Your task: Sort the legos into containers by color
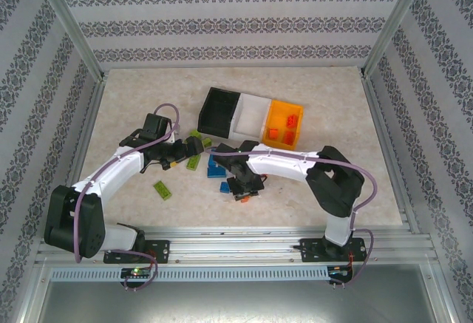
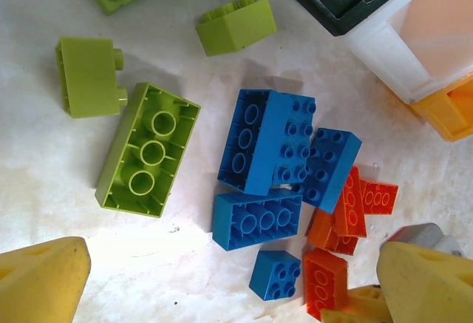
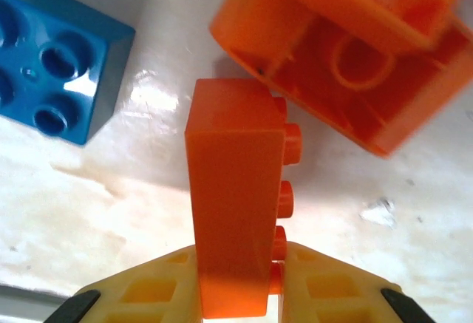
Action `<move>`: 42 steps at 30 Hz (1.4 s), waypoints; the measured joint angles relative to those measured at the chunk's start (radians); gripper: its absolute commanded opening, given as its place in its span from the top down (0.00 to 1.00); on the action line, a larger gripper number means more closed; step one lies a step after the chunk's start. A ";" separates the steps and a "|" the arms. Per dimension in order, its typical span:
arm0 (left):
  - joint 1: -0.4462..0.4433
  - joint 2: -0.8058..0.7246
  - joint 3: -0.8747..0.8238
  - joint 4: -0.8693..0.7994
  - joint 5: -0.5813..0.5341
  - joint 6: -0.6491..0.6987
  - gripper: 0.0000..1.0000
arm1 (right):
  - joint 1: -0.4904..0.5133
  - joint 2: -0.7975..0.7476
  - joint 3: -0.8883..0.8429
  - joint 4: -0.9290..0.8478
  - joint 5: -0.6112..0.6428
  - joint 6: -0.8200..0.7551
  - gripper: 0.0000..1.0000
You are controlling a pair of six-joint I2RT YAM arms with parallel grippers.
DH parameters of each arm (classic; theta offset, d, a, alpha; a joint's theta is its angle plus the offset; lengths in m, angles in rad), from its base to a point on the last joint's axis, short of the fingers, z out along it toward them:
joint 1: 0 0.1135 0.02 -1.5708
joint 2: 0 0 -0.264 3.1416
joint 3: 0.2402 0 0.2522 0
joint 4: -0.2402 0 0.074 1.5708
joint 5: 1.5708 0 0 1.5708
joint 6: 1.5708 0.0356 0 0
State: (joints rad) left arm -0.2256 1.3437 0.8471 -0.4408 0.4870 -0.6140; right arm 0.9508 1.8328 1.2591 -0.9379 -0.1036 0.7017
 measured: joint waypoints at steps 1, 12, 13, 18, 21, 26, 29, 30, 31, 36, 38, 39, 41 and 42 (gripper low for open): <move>0.000 0.001 0.000 0.000 0.002 0.000 0.00 | 0.000 -0.021 -0.001 -0.012 0.005 0.004 0.76; 0.005 0.071 0.008 0.034 0.031 -0.017 0.02 | -0.232 -0.310 0.130 -0.173 0.044 -0.006 0.75; 0.005 0.073 0.011 0.035 0.033 -0.019 0.02 | -0.267 -0.315 0.146 -0.176 0.044 -0.013 0.75; 0.005 0.075 0.021 0.042 0.036 -0.021 0.02 | -0.464 -0.282 0.234 -0.180 0.035 -0.071 0.76; 0.005 0.075 0.022 0.042 0.036 -0.022 0.02 | -0.534 -0.203 0.294 -0.172 0.026 -0.107 0.76; 0.005 0.076 0.043 0.027 0.036 -0.018 0.02 | -0.600 -0.063 0.325 -0.119 0.004 -0.138 0.76; 0.005 0.083 0.074 0.018 0.036 -0.014 0.02 | -0.619 0.002 0.331 -0.092 -0.008 -0.149 0.76; 0.005 0.087 0.080 0.017 0.036 -0.013 0.02 | -0.620 0.017 0.335 -0.086 -0.011 -0.152 0.76; 0.005 0.090 0.086 0.017 0.036 -0.011 0.02 | -0.621 0.037 0.341 -0.079 -0.017 -0.153 0.76; 0.005 0.098 0.091 -0.005 0.035 0.000 0.01 | -0.621 0.099 0.369 -0.052 -0.032 -0.157 0.76; 0.005 0.098 0.091 -0.013 0.035 0.005 0.01 | -0.621 0.111 0.378 -0.051 -0.037 -0.158 0.76; 0.005 0.098 0.091 -0.017 0.035 0.007 0.01 | -0.621 0.117 0.385 -0.051 -0.037 -0.159 0.76; 0.005 0.098 0.091 -0.024 0.035 0.010 0.01 | -0.621 0.129 0.397 -0.051 -0.037 -0.160 0.76; 0.005 0.098 0.091 -0.024 0.035 0.011 0.01 | -0.621 0.132 0.402 -0.051 -0.037 -0.160 0.76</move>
State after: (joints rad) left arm -0.2203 1.4422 0.9382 -0.4652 0.5220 -0.6025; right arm 0.3294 1.9652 1.6608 -0.9894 -0.1406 0.5419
